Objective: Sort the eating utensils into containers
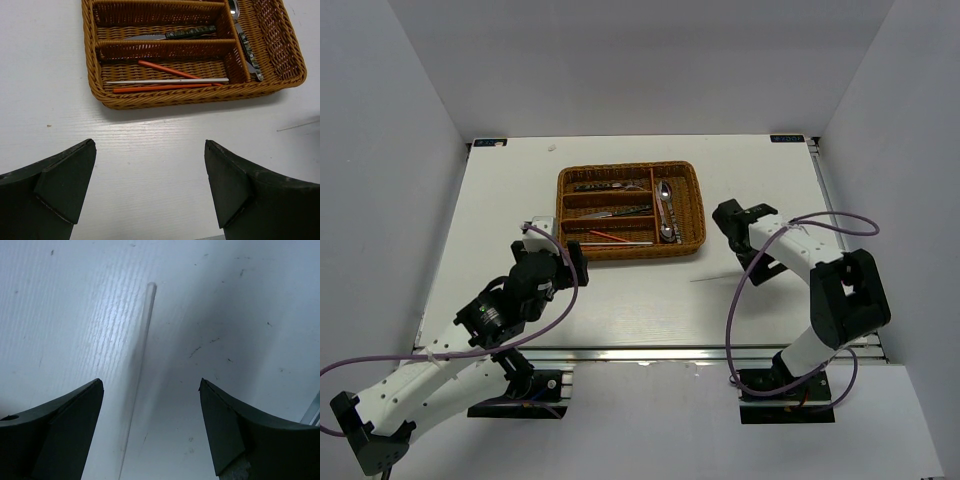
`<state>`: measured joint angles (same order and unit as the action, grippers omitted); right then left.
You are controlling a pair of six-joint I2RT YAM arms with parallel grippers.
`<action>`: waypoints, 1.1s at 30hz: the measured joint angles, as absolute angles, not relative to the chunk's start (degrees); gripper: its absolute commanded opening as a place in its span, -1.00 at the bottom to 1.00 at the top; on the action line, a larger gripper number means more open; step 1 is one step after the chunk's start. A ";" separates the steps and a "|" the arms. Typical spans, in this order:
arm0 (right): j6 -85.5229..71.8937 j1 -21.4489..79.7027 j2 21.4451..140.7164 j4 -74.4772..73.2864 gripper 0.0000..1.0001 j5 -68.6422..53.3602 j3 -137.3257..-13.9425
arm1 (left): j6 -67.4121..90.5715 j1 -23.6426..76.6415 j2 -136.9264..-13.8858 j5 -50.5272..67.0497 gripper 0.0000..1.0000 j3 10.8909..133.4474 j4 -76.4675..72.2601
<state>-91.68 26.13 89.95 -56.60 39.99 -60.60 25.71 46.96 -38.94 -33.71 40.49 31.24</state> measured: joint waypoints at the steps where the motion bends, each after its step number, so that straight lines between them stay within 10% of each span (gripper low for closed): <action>1: -93.73 25.91 90.59 -57.76 0.54 40.10 -60.93 | 25.69 47.05 -38.94 -33.58 0.96 40.47 31.24; 24: -88.60 12.91 97.56 -41.91 0.16 34.92 -56.14 | 25.69 48.62 -39.16 -33.41 0.96 40.12 31.24; 33: -85.71 10.66 97.25 -40.49 -0.57 31.24 -55.51 | 25.78 49.41 -38.39 -33.91 0.96 40.12 31.27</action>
<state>-85.71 10.66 97.25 -40.49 31.24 -55.51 25.78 49.41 -38.39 -33.91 40.12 31.27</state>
